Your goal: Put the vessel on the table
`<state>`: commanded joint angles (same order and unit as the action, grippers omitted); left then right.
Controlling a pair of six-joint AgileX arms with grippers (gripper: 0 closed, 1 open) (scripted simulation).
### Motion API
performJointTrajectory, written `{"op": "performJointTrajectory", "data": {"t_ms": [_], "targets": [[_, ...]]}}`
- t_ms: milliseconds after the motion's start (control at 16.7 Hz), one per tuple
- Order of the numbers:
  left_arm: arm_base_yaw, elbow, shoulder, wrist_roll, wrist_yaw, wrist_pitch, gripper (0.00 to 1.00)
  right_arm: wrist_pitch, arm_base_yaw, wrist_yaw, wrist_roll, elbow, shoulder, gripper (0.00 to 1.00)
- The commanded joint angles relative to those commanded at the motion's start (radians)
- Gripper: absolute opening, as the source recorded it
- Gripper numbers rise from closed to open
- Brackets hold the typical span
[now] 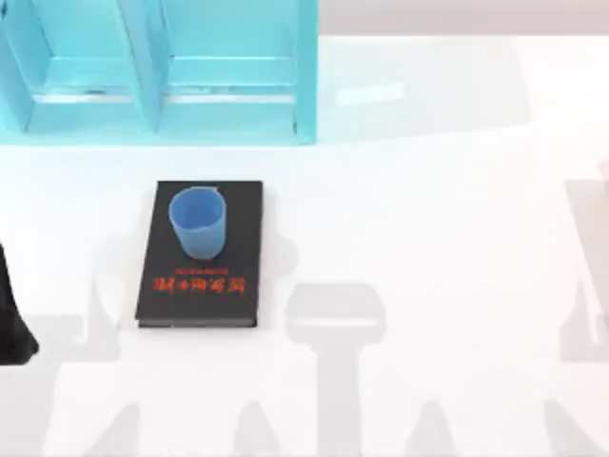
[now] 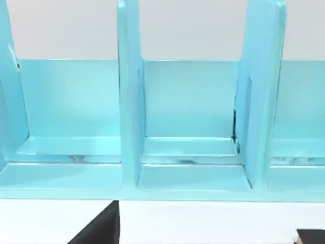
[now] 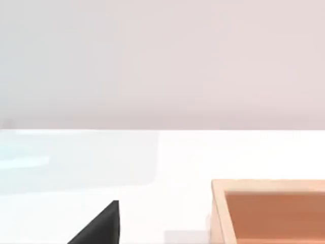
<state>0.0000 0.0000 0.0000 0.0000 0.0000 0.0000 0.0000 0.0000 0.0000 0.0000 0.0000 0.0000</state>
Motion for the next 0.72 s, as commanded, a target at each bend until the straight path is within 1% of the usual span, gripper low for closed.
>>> {"op": "performJointTrajectory", "data": {"t_ms": [180,360,540,720], "targets": [[0.0,0.0,0.0,0.0,0.0,0.0,1.0,-0.004,0.004,0.001,0.003,0.008,0.008,1.0],[0.0,0.0,0.0,0.0,0.0,0.0,1.0,-0.042,0.037,0.012,0.03,0.081,0.084,1.0],[0.0,0.0,0.0,0.0,0.0,0.0,1.0,-0.12,0.101,0.037,0.085,0.228,0.237,1.0],[0.0,0.0,0.0,0.0,0.0,0.0,1.0,-0.23,0.187,0.072,0.162,0.433,0.451,1.0]]}}
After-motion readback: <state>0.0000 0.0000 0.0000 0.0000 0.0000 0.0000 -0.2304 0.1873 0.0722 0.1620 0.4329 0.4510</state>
